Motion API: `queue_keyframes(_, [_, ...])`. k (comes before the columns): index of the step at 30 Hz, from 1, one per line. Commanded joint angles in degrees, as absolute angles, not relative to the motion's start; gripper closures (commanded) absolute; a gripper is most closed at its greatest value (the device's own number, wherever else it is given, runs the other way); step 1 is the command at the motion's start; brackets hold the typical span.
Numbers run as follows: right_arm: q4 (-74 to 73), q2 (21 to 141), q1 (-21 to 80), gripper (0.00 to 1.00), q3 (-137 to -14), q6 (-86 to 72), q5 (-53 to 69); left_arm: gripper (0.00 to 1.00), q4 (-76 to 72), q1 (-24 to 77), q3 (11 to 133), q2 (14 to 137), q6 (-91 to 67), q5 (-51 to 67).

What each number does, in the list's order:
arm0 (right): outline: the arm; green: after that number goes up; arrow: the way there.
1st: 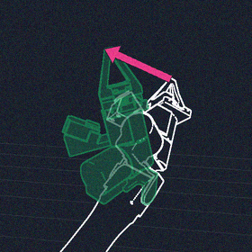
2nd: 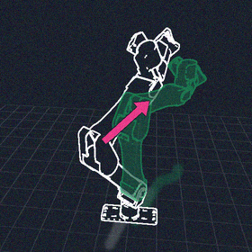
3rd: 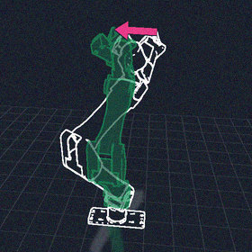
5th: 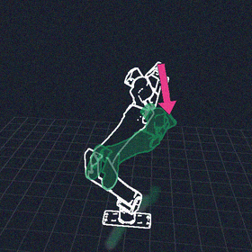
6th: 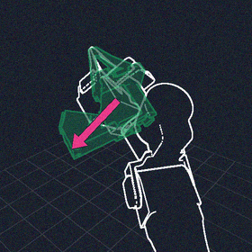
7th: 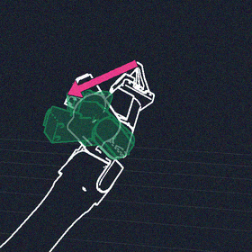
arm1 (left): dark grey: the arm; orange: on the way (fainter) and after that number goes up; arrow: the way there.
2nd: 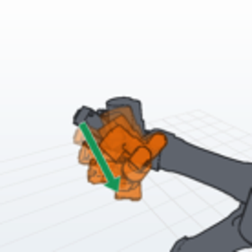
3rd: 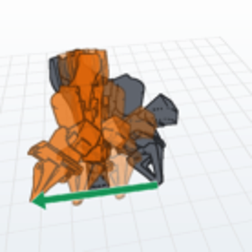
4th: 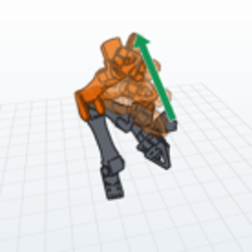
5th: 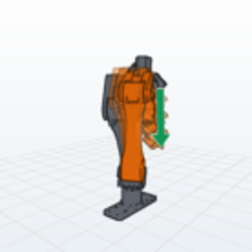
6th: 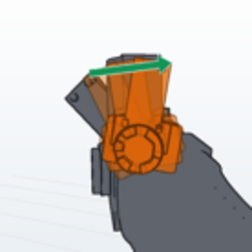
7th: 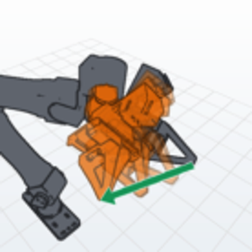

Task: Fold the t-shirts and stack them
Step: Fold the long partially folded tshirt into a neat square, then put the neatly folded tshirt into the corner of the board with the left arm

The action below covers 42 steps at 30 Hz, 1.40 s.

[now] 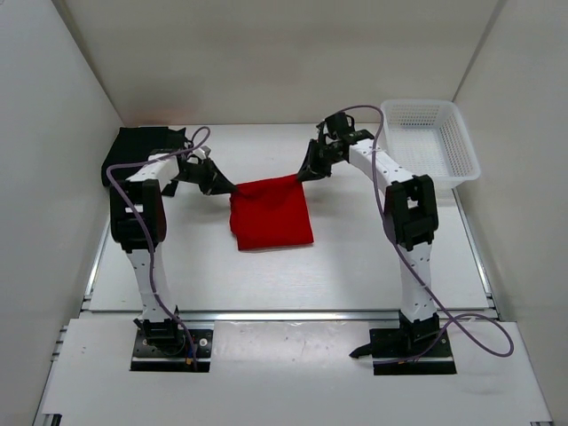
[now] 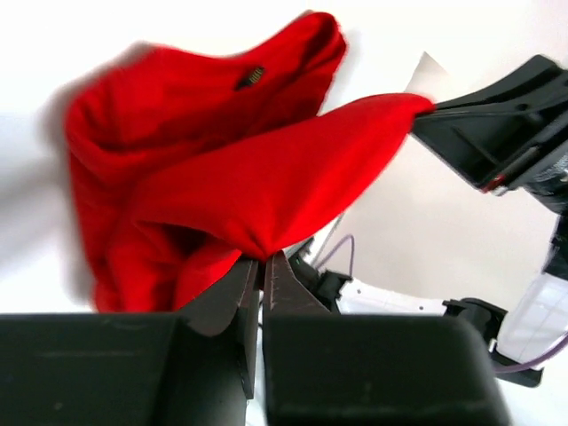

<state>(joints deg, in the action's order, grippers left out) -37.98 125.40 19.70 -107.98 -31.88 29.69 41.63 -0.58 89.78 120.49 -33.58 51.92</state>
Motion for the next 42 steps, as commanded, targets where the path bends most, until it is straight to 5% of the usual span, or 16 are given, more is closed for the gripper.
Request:
queue_keyframes(1, [-40.24,128.66,18.55,0.86,-115.57,-29.63,29.36,0.86,40.52,-1.67,93.25,121.28,-32.52,50.19])
queue_keyframes(5, [-42.19,132.71,17.85,0.72,-119.78,-29.01,28.83,0.29,40.52,-1.93,96.92,123.04,-28.49,44.93])
queue_keyframes(8, [-41.93,132.63,18.28,0.67,-122.07,-28.22,26.55,0.15,40.52,-2.37,100.88,122.61,-24.19,39.65])
queue_keyframes(12, [-42.27,130.09,19.41,0.73,-123.66,-25.76,22.86,0.13,38.41,-3.08,101.35,118.32,-19.43,36.66])
queue_keyframes(17, [-43.95,122.80,22.49,0.83,-117.88,-22.41,14.34,0.14,38.57,5.09,87.05,105.05,-0.55,29.02])
queue_keyframes(23, [-33.33,106.21,23.82,0.82,-92.25,-25.22,13.27,0.11,39.49,11.51,75.97,101.79,0.44,18.37])
queue_keyframes(25, [-29.82,100.74,23.56,0.81,-84.95,-27.32,14.06,0.01,36.13,11.86,72.35,99.41,-2.98,15.30])
queue_keyframes(34, [-29.00,85.00,20.48,0.77,-66.37,-24.79,18.01,0.01,29.80,13.37,66.63,101.24,-12.03,17.83])
queue_keyframes(38, [-31.55,81.83,18.55,0.77,-65.65,-20.49,18.64,0.02,27.34,11.34,63.28,105.20,-16.42,29.86])
queue_keyframes(42, [-34.72,77.88,16.97,0.76,-66.71,-18.29,16.09,0.02,28.04,11.60,62.23,109.07,-16.70,28.48])
